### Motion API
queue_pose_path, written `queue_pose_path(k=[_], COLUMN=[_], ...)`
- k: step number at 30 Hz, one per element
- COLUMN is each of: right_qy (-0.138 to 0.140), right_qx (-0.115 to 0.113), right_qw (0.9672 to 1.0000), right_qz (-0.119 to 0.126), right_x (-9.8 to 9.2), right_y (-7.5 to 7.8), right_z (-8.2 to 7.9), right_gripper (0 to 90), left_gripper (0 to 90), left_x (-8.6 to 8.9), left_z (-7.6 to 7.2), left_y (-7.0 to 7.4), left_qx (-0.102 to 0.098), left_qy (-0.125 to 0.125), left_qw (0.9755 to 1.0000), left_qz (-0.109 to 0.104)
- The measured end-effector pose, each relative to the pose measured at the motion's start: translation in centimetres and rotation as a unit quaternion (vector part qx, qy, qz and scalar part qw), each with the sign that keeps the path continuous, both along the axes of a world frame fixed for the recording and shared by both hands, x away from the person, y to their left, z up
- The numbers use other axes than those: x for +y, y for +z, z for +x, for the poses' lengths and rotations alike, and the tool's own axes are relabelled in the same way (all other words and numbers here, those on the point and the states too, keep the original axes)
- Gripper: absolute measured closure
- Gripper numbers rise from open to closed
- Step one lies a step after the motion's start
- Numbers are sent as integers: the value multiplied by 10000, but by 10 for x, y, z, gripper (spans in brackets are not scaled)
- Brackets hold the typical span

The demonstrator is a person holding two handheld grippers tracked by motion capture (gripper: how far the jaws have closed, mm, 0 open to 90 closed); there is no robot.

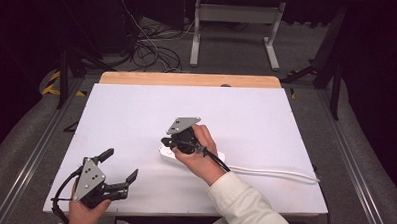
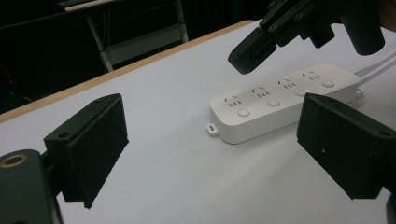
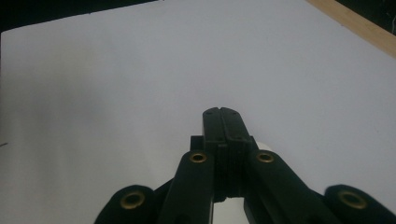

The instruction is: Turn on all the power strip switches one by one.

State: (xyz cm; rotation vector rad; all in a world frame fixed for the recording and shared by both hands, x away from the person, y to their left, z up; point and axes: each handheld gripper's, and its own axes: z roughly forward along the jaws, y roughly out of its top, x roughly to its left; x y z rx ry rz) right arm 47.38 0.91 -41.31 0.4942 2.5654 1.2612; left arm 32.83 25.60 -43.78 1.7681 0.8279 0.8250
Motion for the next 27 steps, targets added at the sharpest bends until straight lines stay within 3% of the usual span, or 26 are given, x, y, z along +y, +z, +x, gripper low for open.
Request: queue_pose_path(k=[4,6,15,18,24,27], right_qy=[57,79,78,35,-50,-140], right_qx=[-58,-38,-210,-255,-145,-94], right_qw=[9999,9997,9982,9965,9932,9929], right_qz=[114,217,555,793,1154,1181], right_x=[-2,-4,-20,-29,-51,-62], right_y=[4,7,24,31,40,43], right_z=[-2,-4,-11,-12,-9,-9], right_gripper=[900,739,557,474,367,349], left_gripper=[90,90,90,90,90,90], left_x=[0,0,1,1,1,1], left_z=[0,0,0,0,0,0], left_y=[0,0,0,0,0,0], left_qx=[8,10,14,7,2,2], left_qy=[6,4,26,40,46,48], left_qw=[10000,10000,10000,10000,10000,10000], left_qz=[-39,-26,-22,-42,-38,-37])
